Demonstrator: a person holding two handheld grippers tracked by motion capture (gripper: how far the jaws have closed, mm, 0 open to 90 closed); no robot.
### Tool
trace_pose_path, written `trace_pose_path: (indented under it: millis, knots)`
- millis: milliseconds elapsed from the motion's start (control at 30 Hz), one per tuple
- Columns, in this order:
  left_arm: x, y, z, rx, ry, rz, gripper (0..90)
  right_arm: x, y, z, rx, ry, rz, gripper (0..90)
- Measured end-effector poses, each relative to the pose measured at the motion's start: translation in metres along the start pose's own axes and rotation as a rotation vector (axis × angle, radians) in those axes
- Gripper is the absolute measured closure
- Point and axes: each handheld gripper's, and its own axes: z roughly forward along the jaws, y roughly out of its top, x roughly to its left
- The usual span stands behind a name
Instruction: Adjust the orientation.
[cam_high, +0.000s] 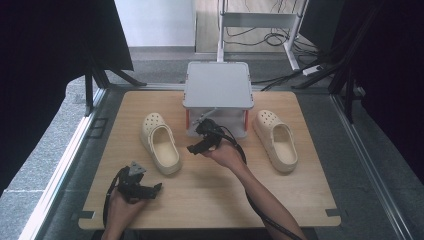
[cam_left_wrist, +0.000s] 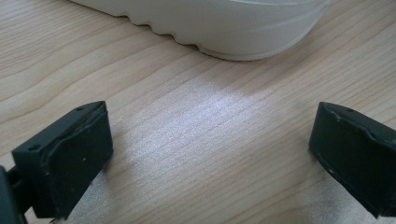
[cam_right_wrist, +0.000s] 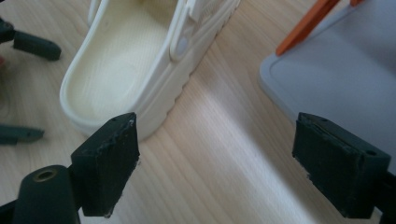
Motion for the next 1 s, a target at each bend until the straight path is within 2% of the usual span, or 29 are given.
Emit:
trace_pose_path:
  millis: [133,200,467,600,800,867,933,967,1000]
  knots:
    - [0.0,0.0,0.0,0.0,0.0,0.0,0.0,0.002,0.016,0.011,-0.005,0.003,0.008,19.9]
    - [0.0,0.0,0.0,-0.001,0.0,-0.001,0.0,0.004,0.023,0.017,-0.007,0.011,0.007,25.9]
    - [0.0,0.0,0.0,0.0,0.0,-0.001,0.0,0.011,0.044,0.039,-0.012,0.02,0.005,33.3]
    - [0.0,0.0,0.0,-0.001,0.002,0.0,0.0,0.015,0.057,0.057,-0.002,-0.001,0.011,36.3]
    - [0.0,0.0,0.0,-0.001,0.002,0.0,0.0,0.018,0.066,0.074,0.013,-0.025,0.016,40.3]
    - [0.0,0.0,0.0,-0.001,0.002,0.0,0.0,0.018,0.071,0.084,0.025,-0.046,0.026,44.5]
    - [0.0,0.0,0.0,-0.001,0.002,0.0,0.0,0.018,0.072,0.087,0.025,-0.052,0.024,46.7]
    - [0.0,0.0,0.0,-0.001,0.002,0.0,0.0,0.019,0.075,0.092,0.03,-0.059,0.028,52.0]
    - [0.0,0.0,0.0,-0.001,0.002,0.0,0.0,0.019,0.075,0.092,0.03,-0.059,0.028,52.0]
